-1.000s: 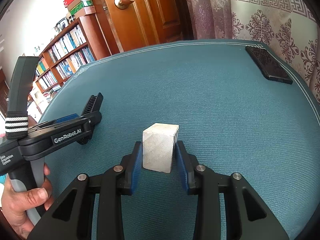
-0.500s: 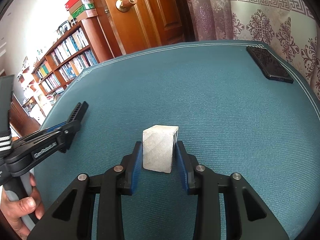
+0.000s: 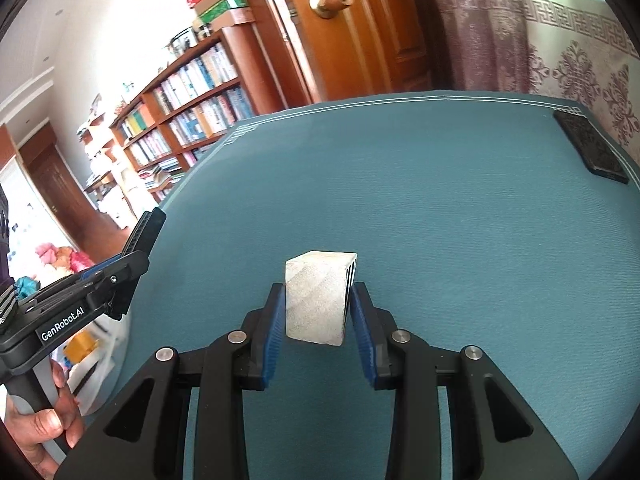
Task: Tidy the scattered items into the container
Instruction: 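Carry the black comb and striped block over to the clear bowl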
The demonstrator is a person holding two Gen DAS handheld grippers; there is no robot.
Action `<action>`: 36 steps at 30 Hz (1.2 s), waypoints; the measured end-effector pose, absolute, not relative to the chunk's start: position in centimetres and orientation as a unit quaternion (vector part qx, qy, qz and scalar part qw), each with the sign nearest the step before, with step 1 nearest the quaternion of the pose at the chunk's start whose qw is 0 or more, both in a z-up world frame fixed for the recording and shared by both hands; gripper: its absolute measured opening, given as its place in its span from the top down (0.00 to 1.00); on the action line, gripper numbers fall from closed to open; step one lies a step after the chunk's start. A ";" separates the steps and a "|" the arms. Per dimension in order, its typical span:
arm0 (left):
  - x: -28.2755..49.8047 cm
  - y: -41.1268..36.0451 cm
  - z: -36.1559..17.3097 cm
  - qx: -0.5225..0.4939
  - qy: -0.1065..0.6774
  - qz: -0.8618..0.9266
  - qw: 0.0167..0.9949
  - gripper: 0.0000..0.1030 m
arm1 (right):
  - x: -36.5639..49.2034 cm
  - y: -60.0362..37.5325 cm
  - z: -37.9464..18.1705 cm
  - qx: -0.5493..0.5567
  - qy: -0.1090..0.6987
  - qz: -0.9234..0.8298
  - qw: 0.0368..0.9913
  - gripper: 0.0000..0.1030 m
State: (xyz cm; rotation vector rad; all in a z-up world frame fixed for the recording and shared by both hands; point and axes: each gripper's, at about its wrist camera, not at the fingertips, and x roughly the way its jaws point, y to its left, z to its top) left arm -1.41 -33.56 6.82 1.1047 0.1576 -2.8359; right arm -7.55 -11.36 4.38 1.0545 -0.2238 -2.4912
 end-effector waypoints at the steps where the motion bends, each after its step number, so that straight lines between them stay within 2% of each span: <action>1: -0.9 -34.0 7.0 0.359 0.054 -0.930 0.049 0.71 | -7.2 -11.8 4.5 0.381 -0.081 -0.895 0.218 0.65; 18: 8.5 -43.3 7.5 0.334 0.076 -0.931 0.130 0.71 | -1.3 -22.2 7.2 0.370 -0.070 -0.861 0.342 0.65; 36: 11.2 -46.9 5.3 0.342 0.101 -0.922 0.149 0.71 | 2.2 -29.4 7.3 0.374 -0.033 -0.837 0.397 0.65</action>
